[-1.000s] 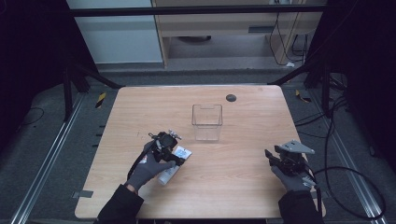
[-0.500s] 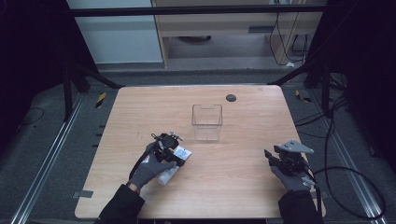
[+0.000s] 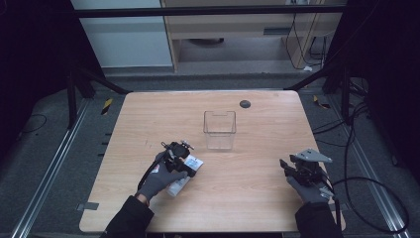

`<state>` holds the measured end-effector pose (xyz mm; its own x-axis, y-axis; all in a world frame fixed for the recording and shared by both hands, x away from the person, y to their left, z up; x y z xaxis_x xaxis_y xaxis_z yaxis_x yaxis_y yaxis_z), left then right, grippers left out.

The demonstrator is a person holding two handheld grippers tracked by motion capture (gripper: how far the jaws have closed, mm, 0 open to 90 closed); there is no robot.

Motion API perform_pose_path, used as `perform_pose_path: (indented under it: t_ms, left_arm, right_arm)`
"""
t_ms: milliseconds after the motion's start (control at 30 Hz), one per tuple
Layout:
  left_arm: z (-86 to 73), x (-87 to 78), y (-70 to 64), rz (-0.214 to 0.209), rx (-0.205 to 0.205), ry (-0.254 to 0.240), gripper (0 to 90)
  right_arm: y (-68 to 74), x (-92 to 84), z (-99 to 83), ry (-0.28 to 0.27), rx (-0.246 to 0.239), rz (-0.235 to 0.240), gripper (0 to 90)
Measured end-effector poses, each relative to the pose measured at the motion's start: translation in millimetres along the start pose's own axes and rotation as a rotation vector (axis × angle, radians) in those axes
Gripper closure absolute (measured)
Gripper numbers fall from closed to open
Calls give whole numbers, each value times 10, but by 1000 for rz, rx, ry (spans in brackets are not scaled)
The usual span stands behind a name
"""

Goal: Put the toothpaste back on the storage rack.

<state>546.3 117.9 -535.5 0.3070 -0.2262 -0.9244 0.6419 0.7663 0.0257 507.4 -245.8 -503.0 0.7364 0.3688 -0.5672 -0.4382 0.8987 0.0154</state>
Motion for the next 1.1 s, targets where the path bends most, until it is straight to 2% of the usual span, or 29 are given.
perform_pose_path:
  t_ms: [133,233,400,533,767,900,1100]
  left_arm:
    - [-4,-10,-26,0,10,2,396]
    - [-7,-25,-36,-1,2,4,442]
    - [-8,-102,-40,3,-3,-10,592]
    - [-17,-154,-67,4,16,-12,676]
    - [-70,-239,-68,-10,27,-24,722]
    - [-42,-438,-20,-8,6,-102,727]
    - [47,-795,37,9,-21,-269,728]
  right_arm:
    - [3,-4,1,0,3,-1,555]
    - [1,-9,2,-1,2,-2,556]
    - [-5,-7,-3,1,1,-3,558]
    - [-8,-11,-3,1,0,-3,559]
    - [-22,-27,-7,-2,9,-2,560]
    - [-29,-31,-7,-4,8,-5,561]
    - [-25,-32,-5,-9,10,-8,561]
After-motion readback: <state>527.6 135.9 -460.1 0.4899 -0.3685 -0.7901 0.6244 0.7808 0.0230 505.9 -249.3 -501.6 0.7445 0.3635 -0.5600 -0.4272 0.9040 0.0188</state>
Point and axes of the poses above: each handheld gripper's, and its own axes: x roughly forward along the jaws, z roughly out of its top, y roughly to its left, the point moved 7 cm from there along x, roughly forward along the jaws, and after that the axes turned 6 degrees about z, right-handed, at the moved point
